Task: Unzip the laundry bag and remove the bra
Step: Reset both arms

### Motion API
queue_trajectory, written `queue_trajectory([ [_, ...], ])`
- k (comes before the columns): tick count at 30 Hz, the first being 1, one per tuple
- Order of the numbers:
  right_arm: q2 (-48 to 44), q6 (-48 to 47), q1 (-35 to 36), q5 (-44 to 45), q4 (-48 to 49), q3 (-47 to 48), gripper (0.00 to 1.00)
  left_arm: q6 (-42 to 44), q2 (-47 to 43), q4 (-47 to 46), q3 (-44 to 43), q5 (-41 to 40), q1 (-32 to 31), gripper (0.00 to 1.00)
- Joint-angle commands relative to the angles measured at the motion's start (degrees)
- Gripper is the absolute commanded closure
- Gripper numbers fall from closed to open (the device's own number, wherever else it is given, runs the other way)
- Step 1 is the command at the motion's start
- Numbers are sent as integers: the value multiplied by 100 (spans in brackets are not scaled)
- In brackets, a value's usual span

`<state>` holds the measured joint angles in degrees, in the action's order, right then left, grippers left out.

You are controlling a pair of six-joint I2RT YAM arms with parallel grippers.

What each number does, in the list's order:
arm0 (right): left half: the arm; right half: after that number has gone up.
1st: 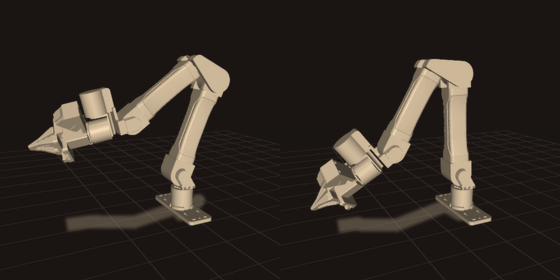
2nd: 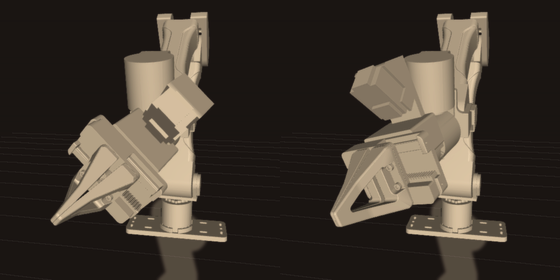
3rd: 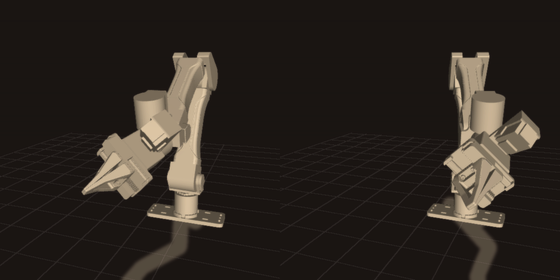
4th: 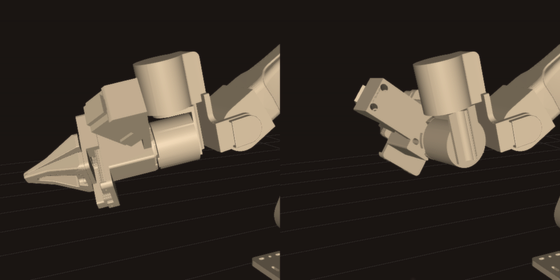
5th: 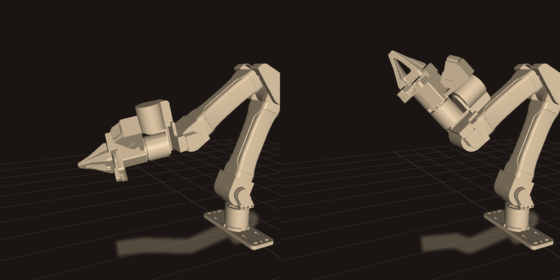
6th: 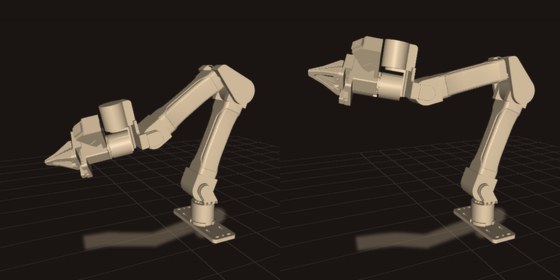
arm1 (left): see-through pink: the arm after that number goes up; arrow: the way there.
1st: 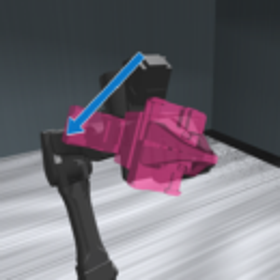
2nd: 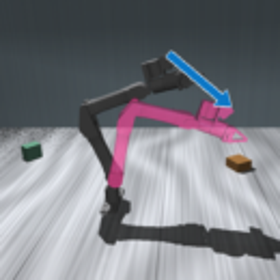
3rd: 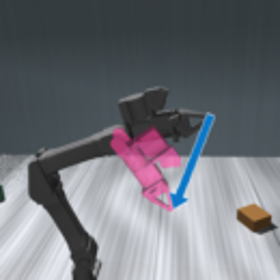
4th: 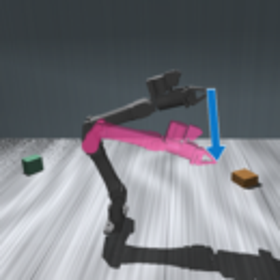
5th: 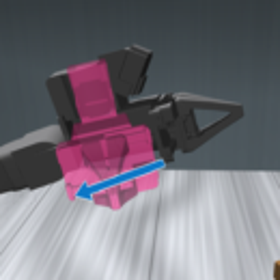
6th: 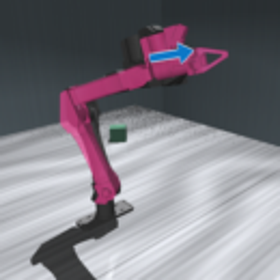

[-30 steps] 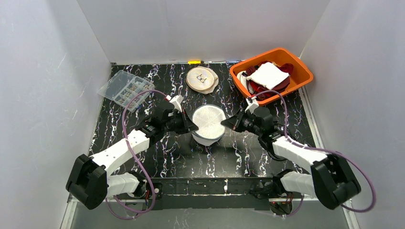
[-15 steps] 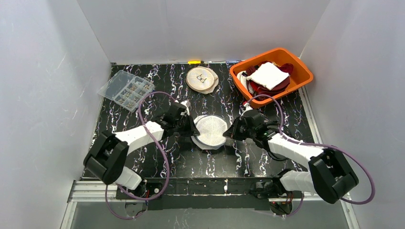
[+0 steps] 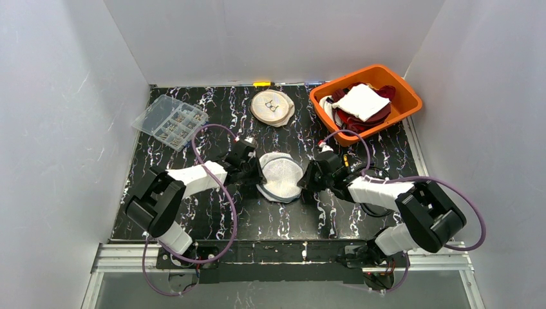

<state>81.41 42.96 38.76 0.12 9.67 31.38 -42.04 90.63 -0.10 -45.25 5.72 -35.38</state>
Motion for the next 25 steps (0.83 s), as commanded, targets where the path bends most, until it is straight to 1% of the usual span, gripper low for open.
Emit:
queue_trajectory([
  [1, -373, -435, -27, 498, -742, -77, 72, 211, -468, 426, 48, -906, 132, 82],
  [2, -522, -467, -27, 546, -857, -18, 64, 225, -632, 490, 17, -879, 124, 74],
  [3, -688, -523, -27, 591, -1018, 54, 57, 245, -753, 557, -2, -857, 127, 64],
  [5, -1018, -616, -27, 700, -1354, 206, 42, 249, -999, 756, -37, -840, 127, 47],
  [6, -1187, -667, -27, 746, -1502, 286, 36, 249, -1110, 853, -63, -822, 127, 42],
  [8, -1489, -758, -26, 837, -1843, 451, 20, 243, -1364, 1073, -96, -769, 127, 35],
  [10, -1828, -868, -27, 915, -2173, 597, 7, 213, -1654, 1283, -98, -748, 126, 27],
  [11, -2011, -936, -27, 1000, -2391, 686, 2, 192, -1804, 1406, -104, -750, 126, 15],
  [12, -2220, -1033, -27, 1071, -2515, 729, 1, 188, -1969, 1533, -120, -768, 122, 3],
  [15, -3033, -1317, -22, 1284, -2716, 718, 1, 110, -2438, 1959, -196, -981, 119, 1],
  [20, -4266, -1622, -25, 1688, -2664, 388, 1, 207, -2806, 2725, -480, -1306, 119, 2],
  [25, -4984, -1727, -22, 2013, -2577, 231, 1, 383, -3328, 2700, -330, -1368, 119, 1],
])
